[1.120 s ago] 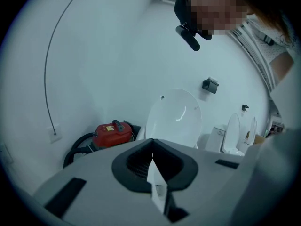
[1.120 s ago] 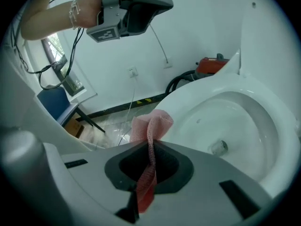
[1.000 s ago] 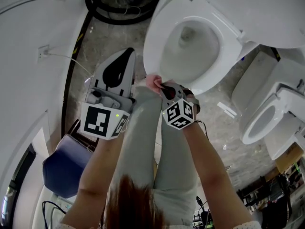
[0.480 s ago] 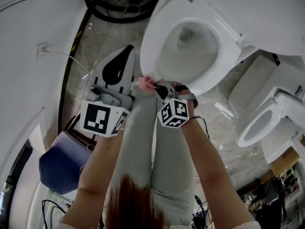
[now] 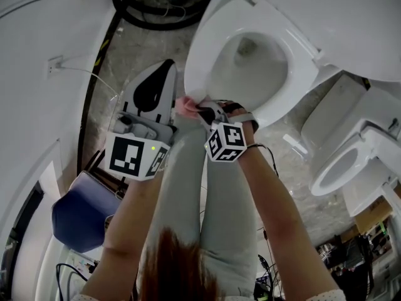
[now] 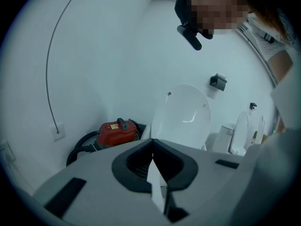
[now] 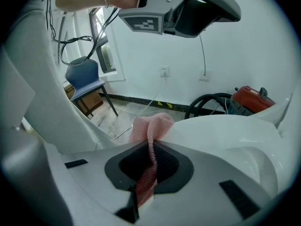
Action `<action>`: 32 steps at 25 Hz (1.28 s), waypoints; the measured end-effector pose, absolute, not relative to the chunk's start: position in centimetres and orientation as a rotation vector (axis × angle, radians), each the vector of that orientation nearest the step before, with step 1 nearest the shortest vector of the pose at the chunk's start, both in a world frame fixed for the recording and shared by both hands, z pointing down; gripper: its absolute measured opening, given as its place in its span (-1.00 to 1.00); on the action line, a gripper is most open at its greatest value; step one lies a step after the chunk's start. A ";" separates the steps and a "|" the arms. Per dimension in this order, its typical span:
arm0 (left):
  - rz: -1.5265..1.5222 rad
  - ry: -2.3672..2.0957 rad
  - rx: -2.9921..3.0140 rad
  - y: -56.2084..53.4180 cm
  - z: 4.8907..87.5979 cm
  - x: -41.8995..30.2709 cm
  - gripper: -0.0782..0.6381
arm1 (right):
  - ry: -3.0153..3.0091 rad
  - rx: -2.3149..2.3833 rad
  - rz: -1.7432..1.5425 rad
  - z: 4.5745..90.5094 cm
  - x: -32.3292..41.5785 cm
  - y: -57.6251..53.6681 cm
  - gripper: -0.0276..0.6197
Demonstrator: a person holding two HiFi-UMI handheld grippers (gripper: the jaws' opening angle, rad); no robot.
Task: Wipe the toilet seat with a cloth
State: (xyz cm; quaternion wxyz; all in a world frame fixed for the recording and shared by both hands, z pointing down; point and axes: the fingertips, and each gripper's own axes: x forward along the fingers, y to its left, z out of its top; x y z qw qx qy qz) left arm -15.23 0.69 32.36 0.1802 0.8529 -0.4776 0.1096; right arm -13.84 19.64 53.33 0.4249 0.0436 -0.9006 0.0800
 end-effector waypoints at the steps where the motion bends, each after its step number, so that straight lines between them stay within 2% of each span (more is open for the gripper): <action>1: 0.309 -1.351 2.411 0.6 32.3 -15.3 -0.78 | -2.256 0.099 0.193 53.3 -13.9 19.4 -0.83; 32: 0.336 -1.378 2.383 -1.0 33.0 -16.5 -0.78 | -2.274 0.227 0.370 53.1 -14.2 9.8 -0.83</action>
